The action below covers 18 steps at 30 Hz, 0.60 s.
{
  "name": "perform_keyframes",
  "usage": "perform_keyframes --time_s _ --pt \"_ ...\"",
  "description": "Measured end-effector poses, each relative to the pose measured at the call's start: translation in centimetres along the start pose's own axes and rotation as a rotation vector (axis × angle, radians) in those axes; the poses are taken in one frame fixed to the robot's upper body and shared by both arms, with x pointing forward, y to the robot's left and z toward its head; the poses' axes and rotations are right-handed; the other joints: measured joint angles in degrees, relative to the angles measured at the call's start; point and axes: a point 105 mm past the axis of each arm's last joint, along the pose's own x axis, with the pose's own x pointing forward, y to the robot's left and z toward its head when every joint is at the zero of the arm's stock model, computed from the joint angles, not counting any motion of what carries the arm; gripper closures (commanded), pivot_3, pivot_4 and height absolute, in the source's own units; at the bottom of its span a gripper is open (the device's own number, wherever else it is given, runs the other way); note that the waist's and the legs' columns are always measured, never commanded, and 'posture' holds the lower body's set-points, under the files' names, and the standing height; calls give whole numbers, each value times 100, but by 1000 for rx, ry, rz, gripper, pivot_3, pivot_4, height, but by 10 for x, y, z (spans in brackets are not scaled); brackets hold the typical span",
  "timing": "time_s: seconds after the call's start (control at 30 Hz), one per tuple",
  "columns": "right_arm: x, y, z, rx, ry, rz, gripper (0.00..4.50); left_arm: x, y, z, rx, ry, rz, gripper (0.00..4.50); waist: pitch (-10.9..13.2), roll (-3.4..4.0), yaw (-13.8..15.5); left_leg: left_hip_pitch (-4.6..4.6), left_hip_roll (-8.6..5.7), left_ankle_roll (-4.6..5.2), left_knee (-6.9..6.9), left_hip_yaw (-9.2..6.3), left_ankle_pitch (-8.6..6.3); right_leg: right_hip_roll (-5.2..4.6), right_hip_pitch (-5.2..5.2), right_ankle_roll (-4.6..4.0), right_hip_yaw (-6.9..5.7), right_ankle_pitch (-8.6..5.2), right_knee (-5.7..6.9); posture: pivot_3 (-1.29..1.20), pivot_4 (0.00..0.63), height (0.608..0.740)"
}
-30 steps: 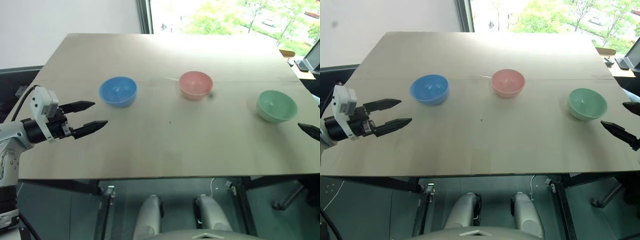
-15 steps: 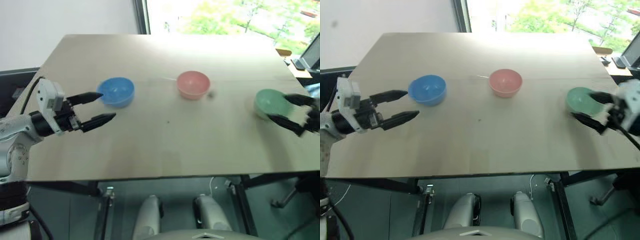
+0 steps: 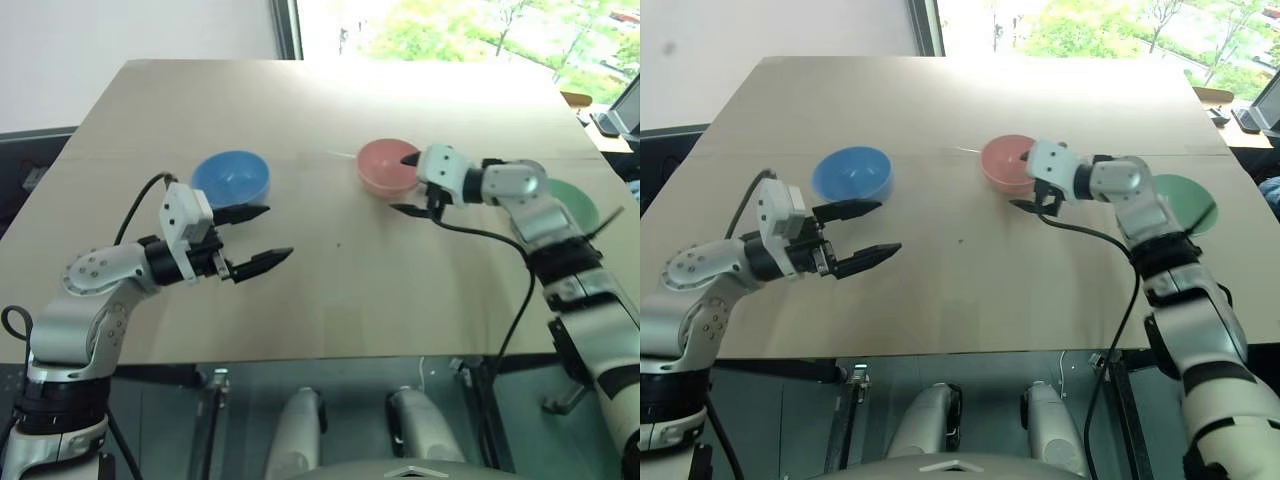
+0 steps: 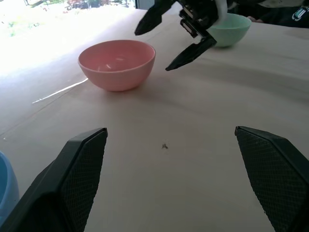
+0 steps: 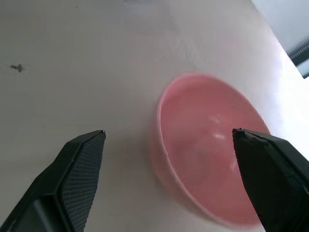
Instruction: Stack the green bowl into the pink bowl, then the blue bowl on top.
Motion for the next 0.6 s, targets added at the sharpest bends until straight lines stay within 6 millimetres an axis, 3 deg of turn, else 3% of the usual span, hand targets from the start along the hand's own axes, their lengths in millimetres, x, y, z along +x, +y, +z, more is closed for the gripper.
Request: perform_keyframes --time_s 0.07,0.2,0.37,0.6 --pt "8 1 -3 -11 19 27 814 -4 -3 -5 -12 16 23 0 0 0 -3 3 0 0 2 -1 0 -1 4 0 -1 0 2 0 150 740" --pt "17 10 -13 -7 48 90 2598 -11 -6 -4 -6 21 63 0 1 1 -15 6 0 0 5 -3 0 -1 7 -1 -3 0 8 0 150 740" --pt "20 14 -18 -50 79 128 4289 -16 -16 -1 -17 16 67 0 1 2 -30 9 0 0 4 -4 0 -1 7 -1 -3 0 11 0 150 740" --pt "23 16 -16 -118 82 129 4407 -19 -17 4 -24 -9 73 0 1 2 -24 11 0 0 7 -4 0 -1 9 -1 -3 1 16 0 150 740"
